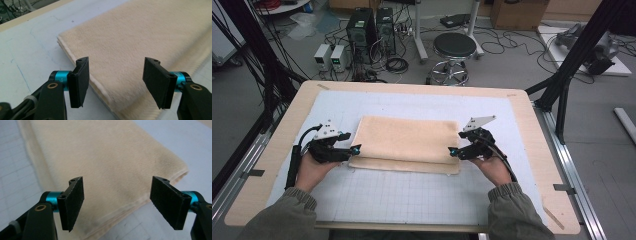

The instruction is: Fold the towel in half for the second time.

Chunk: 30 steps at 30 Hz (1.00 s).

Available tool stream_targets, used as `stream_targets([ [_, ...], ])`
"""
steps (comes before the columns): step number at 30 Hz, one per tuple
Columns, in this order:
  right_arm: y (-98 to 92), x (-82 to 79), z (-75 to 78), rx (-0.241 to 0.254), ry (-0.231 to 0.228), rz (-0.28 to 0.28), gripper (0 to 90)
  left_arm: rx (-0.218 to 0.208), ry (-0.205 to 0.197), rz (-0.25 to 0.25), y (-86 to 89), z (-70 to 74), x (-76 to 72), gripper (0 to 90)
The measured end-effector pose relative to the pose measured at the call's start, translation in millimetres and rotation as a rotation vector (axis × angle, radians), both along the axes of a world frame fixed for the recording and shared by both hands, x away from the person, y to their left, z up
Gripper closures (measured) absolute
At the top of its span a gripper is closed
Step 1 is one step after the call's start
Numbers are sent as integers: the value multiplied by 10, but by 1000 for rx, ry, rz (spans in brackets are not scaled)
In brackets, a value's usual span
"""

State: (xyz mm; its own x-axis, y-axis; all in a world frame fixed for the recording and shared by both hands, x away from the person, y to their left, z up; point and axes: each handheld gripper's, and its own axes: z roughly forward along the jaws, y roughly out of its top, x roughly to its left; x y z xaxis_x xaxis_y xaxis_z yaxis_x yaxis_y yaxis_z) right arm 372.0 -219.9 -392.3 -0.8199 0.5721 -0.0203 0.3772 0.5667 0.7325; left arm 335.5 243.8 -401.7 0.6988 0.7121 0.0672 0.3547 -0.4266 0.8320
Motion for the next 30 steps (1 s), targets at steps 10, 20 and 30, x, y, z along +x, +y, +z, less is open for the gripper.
stream_targets([
  [10, 27, -277, -177, -1, -33, 35, 300, -6, -4, -25, 30, -168, -121, 355],
  [20, 51, -248, -354, -36, -20, 92, 677, 80, 10, -61, -76, -290, -75, 640],
  [30, 21, -278, -249, -2, -62, 101, 819, 48, -13, -48, -44, -214, -129, 830],
])
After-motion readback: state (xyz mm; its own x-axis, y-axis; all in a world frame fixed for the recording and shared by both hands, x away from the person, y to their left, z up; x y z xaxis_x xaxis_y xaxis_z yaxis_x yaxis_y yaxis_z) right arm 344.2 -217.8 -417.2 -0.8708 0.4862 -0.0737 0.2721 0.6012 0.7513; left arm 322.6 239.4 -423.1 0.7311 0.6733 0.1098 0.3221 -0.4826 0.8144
